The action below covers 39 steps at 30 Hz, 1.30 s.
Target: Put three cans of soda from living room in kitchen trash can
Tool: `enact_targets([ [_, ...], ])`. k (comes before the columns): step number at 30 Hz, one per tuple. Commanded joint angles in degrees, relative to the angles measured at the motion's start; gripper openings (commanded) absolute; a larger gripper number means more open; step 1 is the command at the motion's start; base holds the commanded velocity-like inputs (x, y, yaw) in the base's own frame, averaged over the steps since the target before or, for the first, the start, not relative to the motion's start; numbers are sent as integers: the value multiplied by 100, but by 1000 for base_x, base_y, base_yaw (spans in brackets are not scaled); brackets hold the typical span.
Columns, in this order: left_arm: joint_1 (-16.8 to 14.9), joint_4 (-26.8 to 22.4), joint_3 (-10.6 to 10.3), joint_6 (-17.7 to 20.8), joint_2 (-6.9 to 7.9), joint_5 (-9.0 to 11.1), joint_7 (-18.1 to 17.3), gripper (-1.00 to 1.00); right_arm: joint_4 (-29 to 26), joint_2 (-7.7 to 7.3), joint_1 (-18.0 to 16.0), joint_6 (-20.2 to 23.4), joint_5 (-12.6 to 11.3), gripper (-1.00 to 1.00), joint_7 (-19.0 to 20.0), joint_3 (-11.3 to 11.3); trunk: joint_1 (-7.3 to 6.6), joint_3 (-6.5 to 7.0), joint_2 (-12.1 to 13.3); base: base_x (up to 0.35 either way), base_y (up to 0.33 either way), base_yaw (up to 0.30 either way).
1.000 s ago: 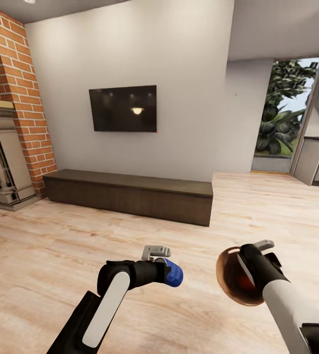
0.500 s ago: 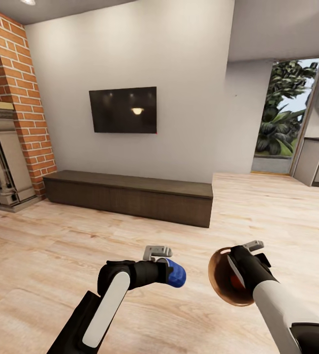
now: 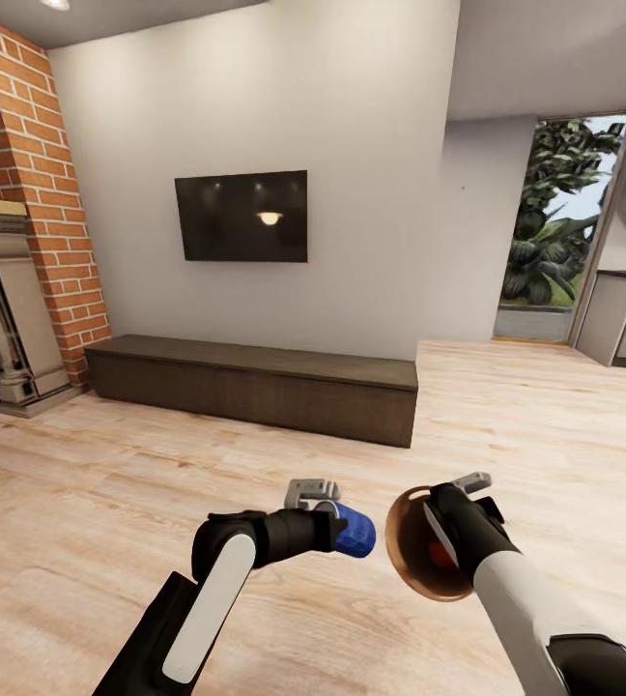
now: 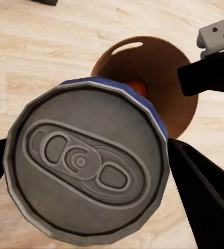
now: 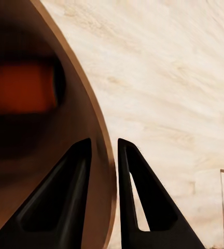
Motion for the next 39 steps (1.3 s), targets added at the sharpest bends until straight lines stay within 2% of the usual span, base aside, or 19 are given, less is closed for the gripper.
enact_targets([
  [1, 0, 0, 0, -12, 0, 0, -4, -100, 2, 21, -3, 25, 124, -100, 2, 9, 0, 1, 0, 0, 0, 0],
  [9, 0, 6, 1, -72, -22, 0, -24, -100, 161, 224, -3, 25, 130, -100, -6, 123, 0, 1, 0, 0, 0, 0],
  [19, 0, 60, 1, -186, -65, -7, -26, -100, 239, 404, -3, 25, 128, -100, -6, 231, 0, 1, 0, 0, 0, 0],
  [27, -19, 384, -11, -505, -134, -42, -26, -100, 226, 559, -3, 25, 117, -100, 28, 240, 0, 1, 0, 0, 0, 0],
  [31, -28, 551, -174, -712, -165, -48, -26, -100, 192, 614, -3, 40, 112, -100, 65, 241, 0, 1, 0, 0, 0, 0],
  [39, -42, 857, -291, -995, -204, -52, -26, -100, 161, 721, -3, 71, 96, -100, 89, 244, 0, 1, 0, 0, 0, 0],
])
